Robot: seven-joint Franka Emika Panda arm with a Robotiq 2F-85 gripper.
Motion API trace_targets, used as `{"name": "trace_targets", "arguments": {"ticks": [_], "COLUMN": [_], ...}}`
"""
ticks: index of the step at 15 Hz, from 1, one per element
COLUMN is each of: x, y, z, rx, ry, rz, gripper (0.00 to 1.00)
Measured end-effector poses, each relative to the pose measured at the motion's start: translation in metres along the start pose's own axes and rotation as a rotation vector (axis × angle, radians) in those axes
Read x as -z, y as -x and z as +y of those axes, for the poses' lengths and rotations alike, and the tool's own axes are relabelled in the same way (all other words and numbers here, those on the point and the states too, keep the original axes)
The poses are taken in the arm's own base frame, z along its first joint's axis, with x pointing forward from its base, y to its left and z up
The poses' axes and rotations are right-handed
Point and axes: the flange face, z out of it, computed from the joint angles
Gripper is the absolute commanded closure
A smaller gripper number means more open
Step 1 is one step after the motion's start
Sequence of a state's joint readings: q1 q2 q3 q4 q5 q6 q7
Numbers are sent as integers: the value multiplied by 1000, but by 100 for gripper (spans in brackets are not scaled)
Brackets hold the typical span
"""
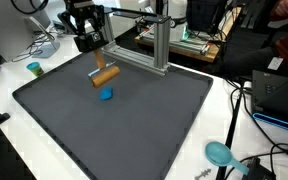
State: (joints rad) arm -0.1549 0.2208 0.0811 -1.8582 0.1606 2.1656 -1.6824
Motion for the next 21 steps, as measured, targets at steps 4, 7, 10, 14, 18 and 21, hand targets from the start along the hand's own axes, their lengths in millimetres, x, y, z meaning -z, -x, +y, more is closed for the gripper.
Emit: {"name": "trace_targets", "arguments": {"ticks": [4,7,10,14,18,21], "x": [2,-8,-21,-42,-70,-89], "y": [-3,4,23,40,44,48], "z": [-7,-3,1,4,8,11], "rx": [-2,-39,-104,-168,-209,-236], "ry": [-30,-22,-9,-4,3,20], "rz": [28,21,8,-3,-11,-18], "gripper": [77,77,77,77,77,77]}}
